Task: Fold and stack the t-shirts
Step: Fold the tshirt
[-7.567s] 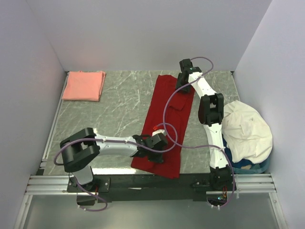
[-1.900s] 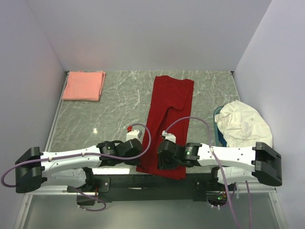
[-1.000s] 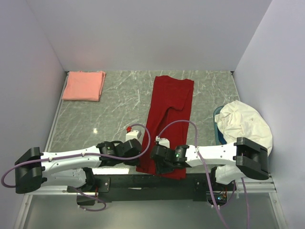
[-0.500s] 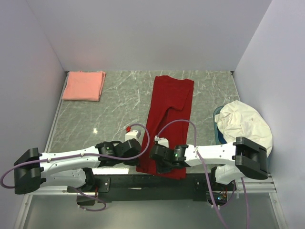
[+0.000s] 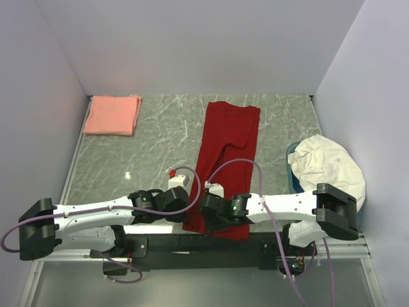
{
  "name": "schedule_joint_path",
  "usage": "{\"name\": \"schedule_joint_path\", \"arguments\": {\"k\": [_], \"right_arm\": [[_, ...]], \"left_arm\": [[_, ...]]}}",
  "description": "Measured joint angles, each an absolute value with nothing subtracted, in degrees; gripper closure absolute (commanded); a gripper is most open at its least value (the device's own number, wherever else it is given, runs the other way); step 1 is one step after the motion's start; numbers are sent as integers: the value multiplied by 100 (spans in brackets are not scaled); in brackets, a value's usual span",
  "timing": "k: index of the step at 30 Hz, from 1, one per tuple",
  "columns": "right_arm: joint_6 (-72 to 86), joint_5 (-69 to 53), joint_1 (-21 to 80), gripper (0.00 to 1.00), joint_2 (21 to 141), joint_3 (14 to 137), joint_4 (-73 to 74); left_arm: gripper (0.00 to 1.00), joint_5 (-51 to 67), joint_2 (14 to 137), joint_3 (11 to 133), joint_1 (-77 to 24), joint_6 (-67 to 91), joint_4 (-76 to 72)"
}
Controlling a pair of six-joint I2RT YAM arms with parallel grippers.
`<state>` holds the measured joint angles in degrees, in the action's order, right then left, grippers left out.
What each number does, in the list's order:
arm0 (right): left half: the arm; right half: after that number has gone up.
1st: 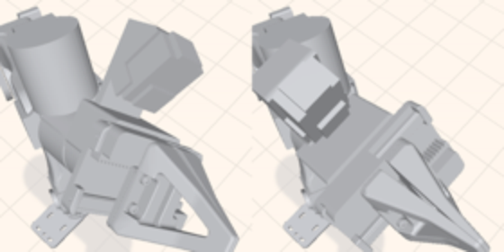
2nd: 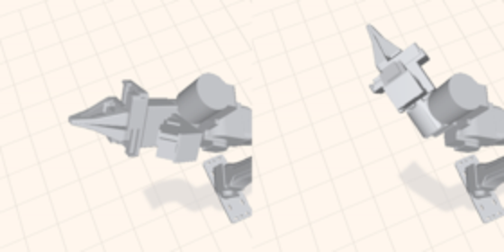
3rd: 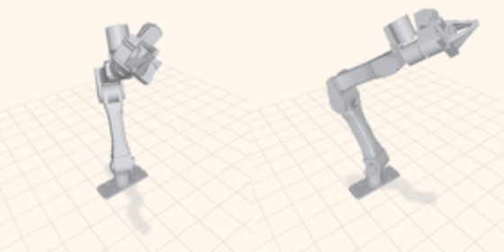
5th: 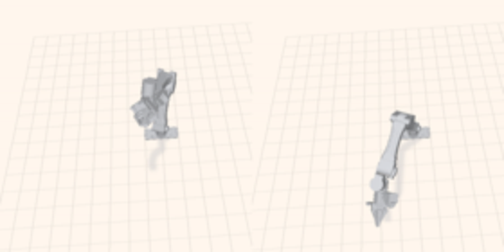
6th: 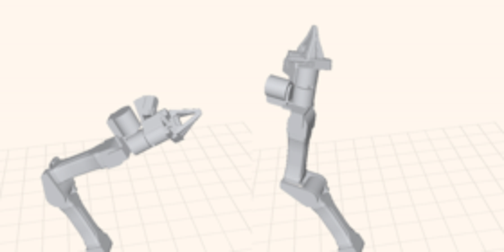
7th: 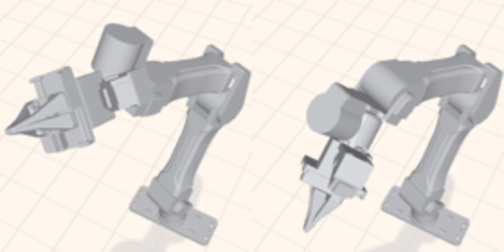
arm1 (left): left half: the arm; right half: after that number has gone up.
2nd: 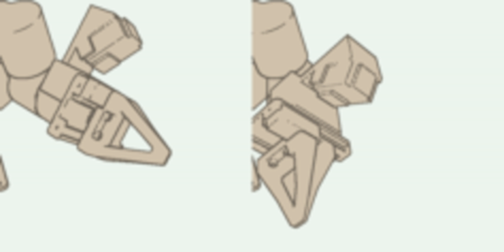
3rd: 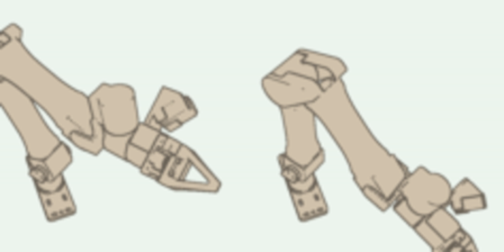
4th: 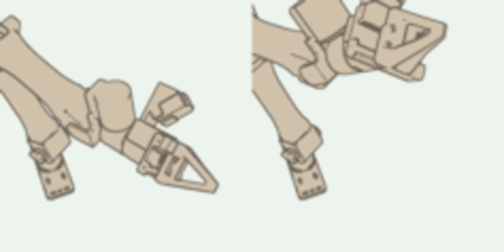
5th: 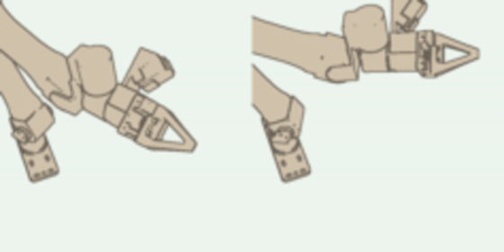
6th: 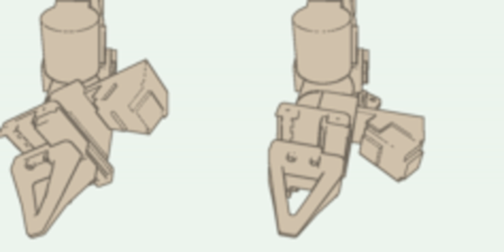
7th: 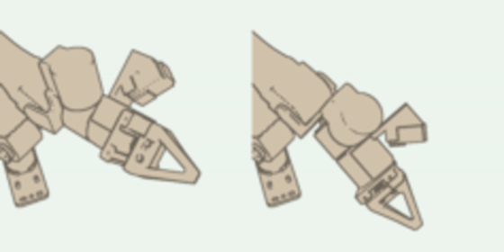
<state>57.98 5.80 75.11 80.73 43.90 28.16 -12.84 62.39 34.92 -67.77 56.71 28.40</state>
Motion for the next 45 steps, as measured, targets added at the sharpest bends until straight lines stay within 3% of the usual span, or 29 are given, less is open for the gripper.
{"name": "schedule_joint_path", "arguments": {"k": [9, 12, 13, 16, 24, 45], "right_arm": [[5800, 644, 7553, 58, 8455, 4410, 2808], [5802, 666, 7561, 64, 8455, 4410, 2810], [5800, 670, 7561, 72, 8455, 4410, 2810], [5824, 709, 7564, 83, 8455, 4410, 2821], [5822, 819, 7599, 90, 8453, 4456, 2965], [5627, 1096, 7795, 92, 8600, 5347, 3632]], "left_arm": [[99, -1267, 6239, 3487, -6777, 5671, 2812], [99, -1264, 6239, 3483, -6777, 5669, 2810], [99, -1260, 6239, 3483, -6777, 5669, 2812], [99, -1232, 6239, 3476, -6777, 5669, 2805], [99, -1203, 6239, 3457, -6777, 5671, 2766], [99, -1184, 6239, 3435, -6768, 5669, 2727]]}}
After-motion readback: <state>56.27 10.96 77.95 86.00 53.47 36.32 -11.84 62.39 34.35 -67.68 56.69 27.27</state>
